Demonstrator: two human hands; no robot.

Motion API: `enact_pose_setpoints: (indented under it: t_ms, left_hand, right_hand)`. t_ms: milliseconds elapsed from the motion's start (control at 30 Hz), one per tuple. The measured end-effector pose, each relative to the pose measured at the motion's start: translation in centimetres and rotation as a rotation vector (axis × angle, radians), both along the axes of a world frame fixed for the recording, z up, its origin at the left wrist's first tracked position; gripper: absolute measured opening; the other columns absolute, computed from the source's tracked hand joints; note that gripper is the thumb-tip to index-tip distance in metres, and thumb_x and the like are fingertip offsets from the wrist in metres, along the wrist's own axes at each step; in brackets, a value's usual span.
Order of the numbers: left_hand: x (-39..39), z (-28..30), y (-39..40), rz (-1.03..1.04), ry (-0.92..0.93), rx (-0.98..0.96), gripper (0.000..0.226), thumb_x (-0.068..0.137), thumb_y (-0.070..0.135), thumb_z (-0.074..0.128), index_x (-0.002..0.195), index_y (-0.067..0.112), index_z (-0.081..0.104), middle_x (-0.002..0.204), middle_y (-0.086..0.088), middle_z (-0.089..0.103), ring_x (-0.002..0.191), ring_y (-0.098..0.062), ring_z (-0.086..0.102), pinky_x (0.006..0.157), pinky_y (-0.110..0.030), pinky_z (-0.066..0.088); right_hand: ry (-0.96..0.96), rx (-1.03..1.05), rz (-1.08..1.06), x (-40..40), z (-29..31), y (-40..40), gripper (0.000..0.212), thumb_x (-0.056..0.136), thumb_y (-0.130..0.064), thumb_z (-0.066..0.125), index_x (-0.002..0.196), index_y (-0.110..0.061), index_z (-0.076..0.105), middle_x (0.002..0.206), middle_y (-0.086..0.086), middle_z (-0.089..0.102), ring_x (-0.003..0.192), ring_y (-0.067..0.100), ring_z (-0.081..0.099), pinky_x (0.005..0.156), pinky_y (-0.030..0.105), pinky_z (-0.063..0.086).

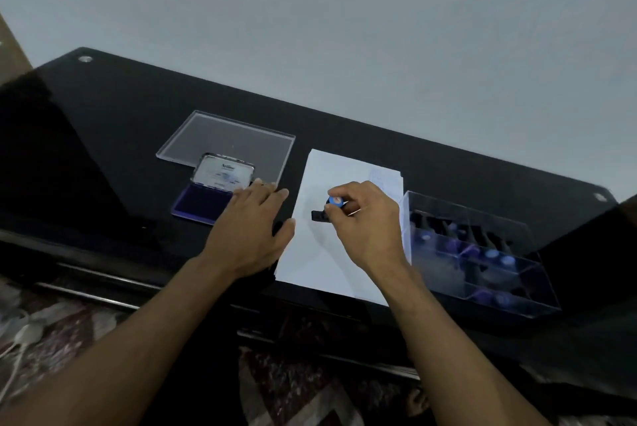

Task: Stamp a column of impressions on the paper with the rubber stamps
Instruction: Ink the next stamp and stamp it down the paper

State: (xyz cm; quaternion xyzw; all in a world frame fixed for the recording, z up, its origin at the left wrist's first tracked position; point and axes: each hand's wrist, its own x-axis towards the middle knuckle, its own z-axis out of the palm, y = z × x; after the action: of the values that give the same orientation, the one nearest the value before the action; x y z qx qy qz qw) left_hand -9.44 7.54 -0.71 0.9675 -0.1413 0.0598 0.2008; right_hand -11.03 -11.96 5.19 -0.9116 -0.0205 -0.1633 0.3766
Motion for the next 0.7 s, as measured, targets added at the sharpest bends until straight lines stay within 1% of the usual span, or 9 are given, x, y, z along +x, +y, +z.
enact_pose_setpoints:
  t_ms: [67,167,267,367,400,533,633,700]
  left_hand:
    - [0.1,-0.2,-1.9,-0.042,0.008,0.019,0.066,0.095,0.056,0.038,0.152,0.021,0.04,0.159,-0.005,0.039,0.152,-0.025,0.024,0.125,-0.047,0.015]
    - [0.2,-0.6,-4.5,-0.091,0.02,0.005,0.067,0.095,0.057,0.034,0.152,0.022,0.04,0.16,-0.004,0.037,0.153,-0.024,0.019,0.125,-0.044,0.01]
    - [0.5,-0.7,-6.6,-0.136,0.018,-0.003,0.069,0.095,0.059,0.031,0.152,0.022,0.04,0.161,-0.004,0.035,0.154,-0.023,0.016,0.126,-0.043,0.007]
    - [0.8,-0.7,-8.2,-0.161,0.025,-0.008,0.072,0.094,0.06,0.028,0.153,0.021,0.038,0.163,-0.005,0.03,0.155,-0.024,0.012,0.126,-0.045,0.008]
    - [1.0,-0.6,-8.7,-0.164,0.028,-0.008,0.073,0.093,0.061,0.028,0.154,0.021,0.037,0.165,-0.004,0.028,0.156,-0.025,0.01,0.126,-0.046,0.009]
    - [1.9,-0.6,-9.7,-0.165,0.05,0.02,0.077,0.092,0.063,0.024,0.157,0.024,0.031,0.168,-0.002,0.018,0.156,-0.024,0.004,0.127,-0.046,0.007]
    - [2.8,-1.0,-9.8,-0.169,0.045,0.055,0.076,0.092,0.062,0.024,0.158,0.024,0.029,0.168,-0.002,0.017,0.156,-0.025,0.003,0.126,-0.045,0.006]
    - [3.5,-1.4,-9.8,-0.167,0.046,0.087,0.076,0.092,0.063,0.024,0.158,0.025,0.028,0.168,-0.002,0.016,0.156,-0.025,0.003,0.124,-0.044,0.002]
  right_hand:
    - [0.005,-0.012,-0.033,-0.6,0.1,-1.9,0.014,0.084,-0.016,0.075,0.098,-0.02,0.074,0.1,-0.005,0.069,0.079,0.009,0.066,0.081,0.025,0.057]
    - [-0.007,-0.027,-0.069,-1.3,0.2,-4.7,0.015,0.084,-0.014,0.075,0.098,-0.02,0.074,0.099,-0.005,0.068,0.076,0.006,0.066,0.076,0.02,0.057]
    - [-0.034,-0.019,-0.121,-1.5,0.2,-7.2,0.016,0.084,-0.011,0.075,0.098,-0.019,0.075,0.097,-0.006,0.067,0.074,0.003,0.066,0.072,0.013,0.054]
    - [-0.024,-0.032,-0.159,-1.5,0.3,-8.9,0.017,0.084,-0.011,0.076,0.1,-0.017,0.076,0.099,-0.005,0.067,0.073,0.002,0.064,0.074,0.008,0.049]
    - [-0.013,-0.046,-0.163,-1.4,0.2,-9.2,0.017,0.085,-0.012,0.076,0.101,-0.016,0.076,0.1,-0.004,0.067,0.074,0.003,0.063,0.075,0.009,0.049]
    - [0.019,-0.085,-0.158,-1.2,0.1,-9.8,0.02,0.086,-0.015,0.076,0.105,-0.016,0.076,0.102,-0.003,0.067,0.078,0.007,0.065,0.081,0.021,0.055]
    - [0.031,-0.096,-0.145,-0.9,-0.1,-9.7,0.022,0.086,-0.017,0.076,0.108,-0.017,0.076,0.104,-0.003,0.068,0.081,0.008,0.065,0.084,0.023,0.055]
    - [0.033,-0.119,-0.127,-0.7,-0.2,-9.5,0.023,0.086,-0.018,0.076,0.109,-0.019,0.076,0.104,-0.004,0.068,0.082,0.007,0.065,0.085,0.021,0.054]
